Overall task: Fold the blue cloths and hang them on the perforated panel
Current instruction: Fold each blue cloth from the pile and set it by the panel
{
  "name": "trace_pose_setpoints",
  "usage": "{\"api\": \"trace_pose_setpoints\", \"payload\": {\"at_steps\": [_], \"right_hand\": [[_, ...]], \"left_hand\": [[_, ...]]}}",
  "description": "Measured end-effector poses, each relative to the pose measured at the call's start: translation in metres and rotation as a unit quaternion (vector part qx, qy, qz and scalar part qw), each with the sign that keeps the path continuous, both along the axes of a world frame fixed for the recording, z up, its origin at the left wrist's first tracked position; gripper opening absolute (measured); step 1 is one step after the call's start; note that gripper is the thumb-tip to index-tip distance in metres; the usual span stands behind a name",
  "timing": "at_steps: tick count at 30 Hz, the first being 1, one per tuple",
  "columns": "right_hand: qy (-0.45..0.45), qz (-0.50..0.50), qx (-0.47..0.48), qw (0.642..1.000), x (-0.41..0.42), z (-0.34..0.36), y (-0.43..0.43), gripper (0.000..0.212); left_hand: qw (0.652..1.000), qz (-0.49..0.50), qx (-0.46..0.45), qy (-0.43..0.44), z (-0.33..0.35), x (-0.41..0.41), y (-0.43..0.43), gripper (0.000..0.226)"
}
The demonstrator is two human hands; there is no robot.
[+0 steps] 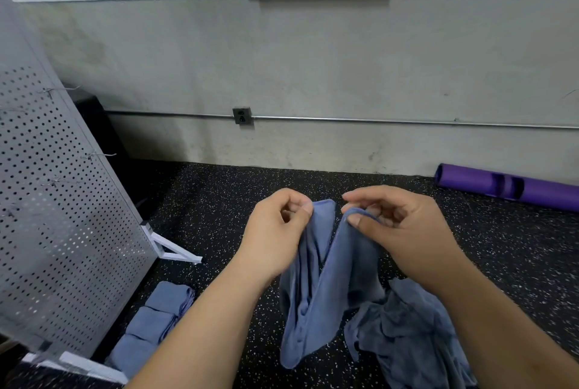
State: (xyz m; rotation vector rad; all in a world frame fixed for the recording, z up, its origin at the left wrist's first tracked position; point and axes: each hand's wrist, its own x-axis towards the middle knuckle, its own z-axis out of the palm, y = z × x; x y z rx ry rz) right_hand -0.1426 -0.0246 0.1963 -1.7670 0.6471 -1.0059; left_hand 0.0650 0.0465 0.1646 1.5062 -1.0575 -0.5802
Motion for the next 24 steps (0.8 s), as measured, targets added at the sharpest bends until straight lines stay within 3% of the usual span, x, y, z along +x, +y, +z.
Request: {"api": "trace_pose_setpoints", "payload": {"at_steps": [5, 12, 16, 24], "right_hand": [[-0.046, -0.015, 0.015, 0.999, 0.006, -0.001, 0.002, 0.023], [-0.055, -0.082, -0.05, 0.994, 0.012, -0.005, 0.004, 0.018], [-0.045, -0.093, -0.093, 0.99, 0.01, -0.007, -0.002, 0.017], [-0.06, -0.043, 0.004, 0.997, 0.006, -0.004, -0.004, 0.017]], "left_hand": [[0.994, -0.018, -0.023, 0.103, 0.002, -0.006, 0.0, 0.011], [0.97, -0.101, -0.02, 0.222, 0.008, -0.018, 0.003, 0.008], [0.958, -0.136, -0.022, 0.251, 0.008, -0.019, 0.003, 0.012], [0.954, -0.159, -0.051, 0.249, 0.01, -0.027, 0.008, 0.008]]}}
